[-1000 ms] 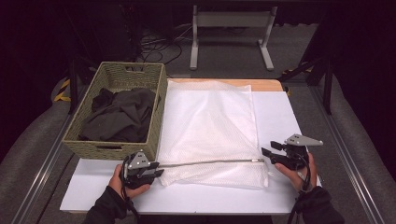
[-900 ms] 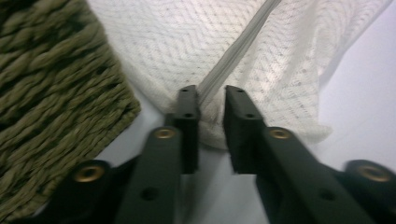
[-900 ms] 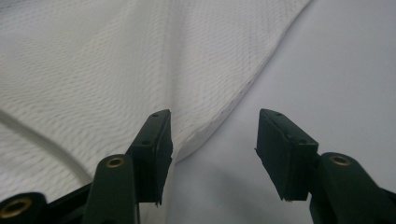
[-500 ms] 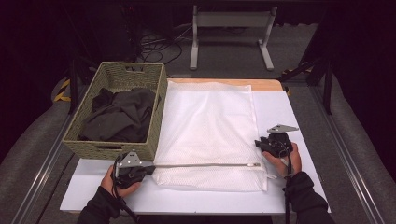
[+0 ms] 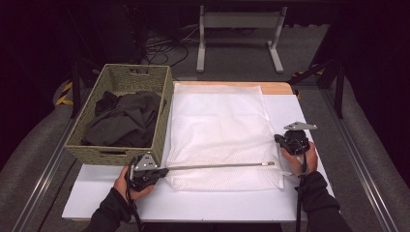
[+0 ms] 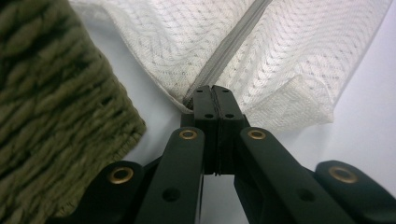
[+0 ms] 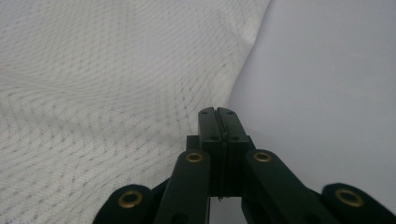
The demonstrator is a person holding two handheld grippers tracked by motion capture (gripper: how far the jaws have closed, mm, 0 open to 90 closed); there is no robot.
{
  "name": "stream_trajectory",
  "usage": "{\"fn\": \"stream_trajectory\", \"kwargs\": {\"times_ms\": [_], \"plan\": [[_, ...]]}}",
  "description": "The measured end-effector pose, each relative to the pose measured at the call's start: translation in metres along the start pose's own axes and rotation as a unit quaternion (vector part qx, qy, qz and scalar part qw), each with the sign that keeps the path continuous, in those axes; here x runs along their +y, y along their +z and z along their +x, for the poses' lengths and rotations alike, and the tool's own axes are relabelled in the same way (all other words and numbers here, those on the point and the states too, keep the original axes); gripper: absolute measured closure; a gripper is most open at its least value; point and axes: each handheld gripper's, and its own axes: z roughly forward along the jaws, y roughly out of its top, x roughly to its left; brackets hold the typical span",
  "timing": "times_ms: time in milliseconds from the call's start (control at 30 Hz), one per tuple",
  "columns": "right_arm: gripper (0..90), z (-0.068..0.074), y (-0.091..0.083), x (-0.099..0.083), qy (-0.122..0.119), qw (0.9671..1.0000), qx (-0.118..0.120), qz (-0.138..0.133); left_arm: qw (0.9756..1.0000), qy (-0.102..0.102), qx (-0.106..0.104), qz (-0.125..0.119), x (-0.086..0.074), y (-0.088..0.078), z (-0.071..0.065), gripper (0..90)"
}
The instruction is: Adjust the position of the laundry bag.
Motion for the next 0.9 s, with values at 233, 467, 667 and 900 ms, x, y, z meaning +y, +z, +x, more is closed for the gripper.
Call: {"fn": "stream_trajectory", "kwargs": {"times_ms": [233, 467, 667, 900], "plan": [[82.4, -0.004, 0.004, -0.003, 0.011, 0.9999, 0.008, 0.004, 0.9999, 0.004, 0.017, 0.003, 0.002, 0.0, 0.003, 89.8], [68.1, -0.006, -0.025, -0.015, 0.017, 0.9986, 0.047, -0.017, 0.9994, -0.001, 0.035, -0.005, -0.01, -0.012, 0.0, 83.1], [62.9, 0.005, -0.049, -0.033, -0.013, 0.9953, 0.096, -0.002, 0.999, 0.011, 0.044, -0.005, -0.016, -0.016, -0.005, 58.7], [55.1, 0.021, -0.058, -0.051, -0.012, 0.9898, 0.142, 0.009, 0.9996, -0.005, 0.019, -0.018, -0.016, -0.012, -0.006, 44.4]]}}
